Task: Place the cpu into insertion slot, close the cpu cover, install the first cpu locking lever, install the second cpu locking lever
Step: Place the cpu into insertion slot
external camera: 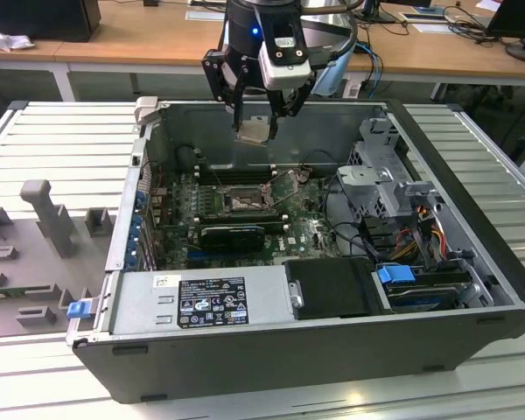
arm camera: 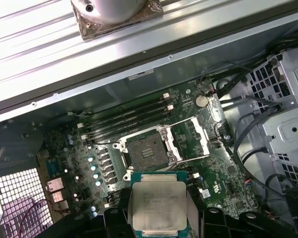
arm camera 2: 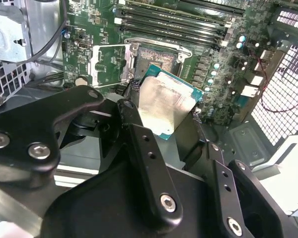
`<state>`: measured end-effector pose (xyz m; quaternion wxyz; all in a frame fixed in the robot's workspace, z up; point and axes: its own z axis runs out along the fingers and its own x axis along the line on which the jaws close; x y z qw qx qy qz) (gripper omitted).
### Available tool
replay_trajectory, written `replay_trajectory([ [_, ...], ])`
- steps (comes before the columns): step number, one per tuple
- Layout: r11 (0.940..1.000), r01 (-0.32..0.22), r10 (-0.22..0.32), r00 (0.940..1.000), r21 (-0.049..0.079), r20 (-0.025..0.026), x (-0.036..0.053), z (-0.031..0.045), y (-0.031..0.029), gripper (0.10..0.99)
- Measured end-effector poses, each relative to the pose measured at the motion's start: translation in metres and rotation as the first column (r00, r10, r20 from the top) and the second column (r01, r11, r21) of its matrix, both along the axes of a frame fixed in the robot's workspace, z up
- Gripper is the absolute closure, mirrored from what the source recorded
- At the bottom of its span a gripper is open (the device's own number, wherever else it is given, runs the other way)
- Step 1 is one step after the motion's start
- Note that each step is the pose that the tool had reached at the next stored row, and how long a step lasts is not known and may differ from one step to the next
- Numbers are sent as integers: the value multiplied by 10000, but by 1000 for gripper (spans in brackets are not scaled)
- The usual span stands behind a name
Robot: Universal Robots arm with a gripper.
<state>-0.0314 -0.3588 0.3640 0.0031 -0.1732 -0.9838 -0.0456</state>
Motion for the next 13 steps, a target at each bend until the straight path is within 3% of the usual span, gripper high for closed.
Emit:
replay_trajectory([
  [13,9990,436,-436,9990,1,0,0,-1,0,557],
])
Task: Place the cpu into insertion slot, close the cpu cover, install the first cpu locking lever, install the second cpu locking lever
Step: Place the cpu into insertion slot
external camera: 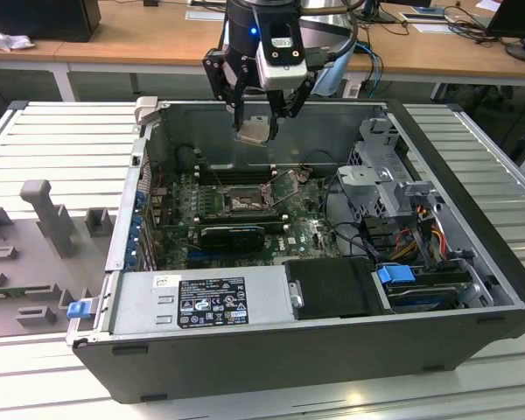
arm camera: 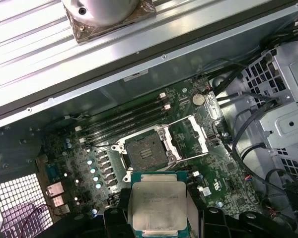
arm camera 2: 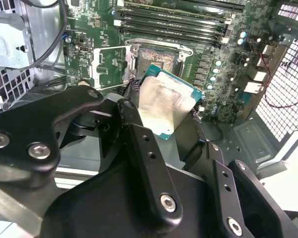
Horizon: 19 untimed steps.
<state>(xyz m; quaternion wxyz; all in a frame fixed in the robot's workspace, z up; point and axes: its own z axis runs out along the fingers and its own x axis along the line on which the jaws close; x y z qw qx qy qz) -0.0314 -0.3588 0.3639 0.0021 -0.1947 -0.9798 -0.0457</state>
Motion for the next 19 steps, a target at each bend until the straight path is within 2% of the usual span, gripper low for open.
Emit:
replay_trajectory([
  [8,9993,372,-372,9993,-2,0,0,-4,0,557],
  [13,9956,937,-937,9956,-67,4,0,-12,0,557],
  [17,9858,1675,-1675,9859,-93,7,0,-24,0,557],
  [19,9762,2168,-2168,9762,-105,9,0,-31,0,557],
])
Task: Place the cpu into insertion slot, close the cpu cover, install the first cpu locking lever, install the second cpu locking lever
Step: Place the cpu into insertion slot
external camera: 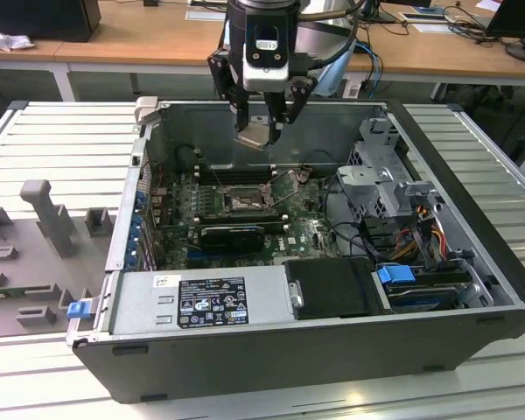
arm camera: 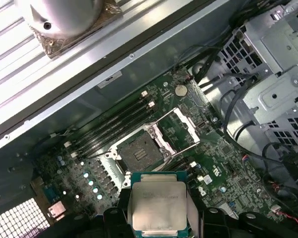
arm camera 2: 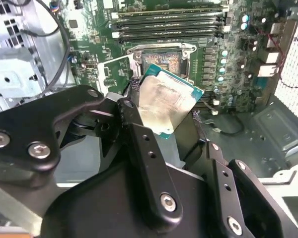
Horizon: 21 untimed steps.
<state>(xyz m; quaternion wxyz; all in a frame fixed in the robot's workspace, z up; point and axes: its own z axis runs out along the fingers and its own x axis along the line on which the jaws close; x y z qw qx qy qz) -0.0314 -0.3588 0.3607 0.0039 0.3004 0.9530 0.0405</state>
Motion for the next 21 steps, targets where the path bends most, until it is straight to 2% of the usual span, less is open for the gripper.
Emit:
replay_trajectory([
  [2,9988,481,-481,9988,-7,0,0,-6,0,557],
  [5,9933,1154,-1154,9933,-11,0,0,-11,0,557],
  [12,9822,1877,-1877,9822,-11,0,0,-14,0,557],
  [21,9686,2486,-2486,9686,-11,0,0,-18,0,557],
])
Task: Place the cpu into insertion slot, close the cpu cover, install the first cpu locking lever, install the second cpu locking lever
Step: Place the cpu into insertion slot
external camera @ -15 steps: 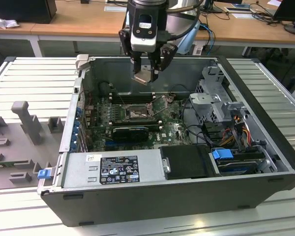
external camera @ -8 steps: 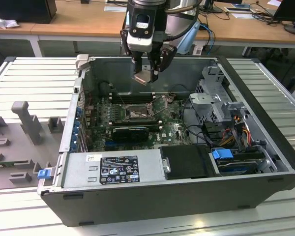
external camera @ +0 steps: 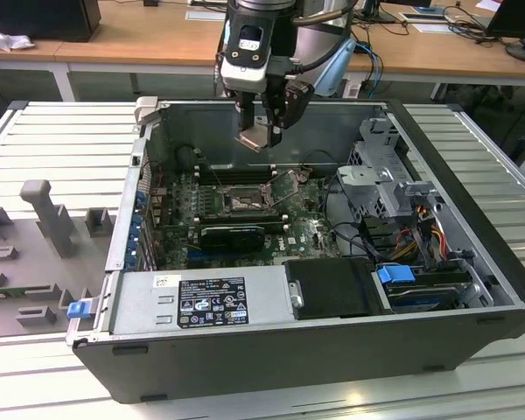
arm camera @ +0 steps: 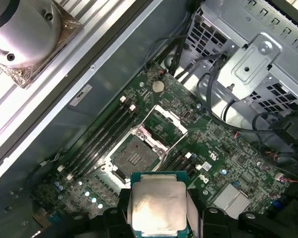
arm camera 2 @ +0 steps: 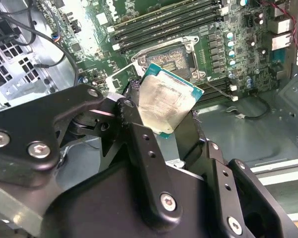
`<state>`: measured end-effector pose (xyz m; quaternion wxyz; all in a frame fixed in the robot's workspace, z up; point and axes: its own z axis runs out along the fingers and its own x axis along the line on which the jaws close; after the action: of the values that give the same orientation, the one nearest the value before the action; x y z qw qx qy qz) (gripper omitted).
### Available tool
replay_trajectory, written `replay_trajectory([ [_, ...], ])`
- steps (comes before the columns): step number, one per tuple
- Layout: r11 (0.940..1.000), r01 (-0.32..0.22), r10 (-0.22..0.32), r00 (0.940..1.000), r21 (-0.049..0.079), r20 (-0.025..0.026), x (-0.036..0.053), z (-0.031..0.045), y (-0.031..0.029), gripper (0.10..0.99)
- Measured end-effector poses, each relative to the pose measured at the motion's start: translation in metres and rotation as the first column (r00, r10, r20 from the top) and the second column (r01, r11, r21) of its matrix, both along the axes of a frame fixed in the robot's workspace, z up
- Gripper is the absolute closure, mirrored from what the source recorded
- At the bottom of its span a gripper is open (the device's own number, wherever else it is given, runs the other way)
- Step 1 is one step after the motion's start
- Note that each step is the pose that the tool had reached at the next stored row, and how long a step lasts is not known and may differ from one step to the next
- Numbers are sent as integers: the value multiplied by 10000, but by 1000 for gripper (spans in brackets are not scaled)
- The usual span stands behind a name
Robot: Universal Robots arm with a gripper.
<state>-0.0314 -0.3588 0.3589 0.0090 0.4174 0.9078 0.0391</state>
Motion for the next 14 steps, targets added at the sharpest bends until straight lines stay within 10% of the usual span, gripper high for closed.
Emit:
replay_trajectory([
  [14,9949,1009,-1009,9949,-1,-1,0,-8,0,557],
])
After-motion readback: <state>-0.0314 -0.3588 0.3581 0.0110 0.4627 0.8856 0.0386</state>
